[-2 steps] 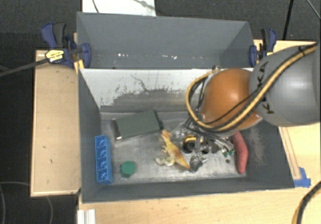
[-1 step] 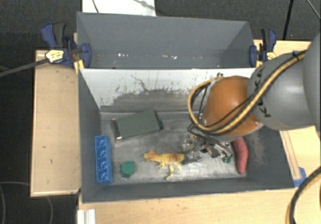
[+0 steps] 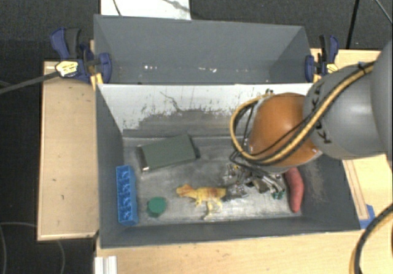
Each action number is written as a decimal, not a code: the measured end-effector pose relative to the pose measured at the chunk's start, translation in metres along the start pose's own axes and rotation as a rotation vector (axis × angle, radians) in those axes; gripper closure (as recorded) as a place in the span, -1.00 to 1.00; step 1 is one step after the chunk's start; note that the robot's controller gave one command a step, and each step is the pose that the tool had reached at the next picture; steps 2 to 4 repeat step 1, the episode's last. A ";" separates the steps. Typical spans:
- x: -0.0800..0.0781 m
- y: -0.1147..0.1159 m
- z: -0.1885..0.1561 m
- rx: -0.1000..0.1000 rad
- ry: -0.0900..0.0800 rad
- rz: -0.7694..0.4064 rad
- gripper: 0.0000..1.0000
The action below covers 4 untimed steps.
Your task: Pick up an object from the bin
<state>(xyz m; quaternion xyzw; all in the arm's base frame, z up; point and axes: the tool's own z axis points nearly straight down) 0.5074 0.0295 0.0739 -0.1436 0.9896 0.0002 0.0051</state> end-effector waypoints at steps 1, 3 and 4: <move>0.015 0.015 -0.132 -0.001 0.007 -0.026 1.00; 0.015 0.015 -0.132 -0.001 0.007 -0.026 1.00; 0.015 0.015 -0.132 -0.001 0.007 -0.026 1.00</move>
Offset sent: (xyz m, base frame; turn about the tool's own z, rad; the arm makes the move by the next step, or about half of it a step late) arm 0.0000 0.0000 0.0000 0.0000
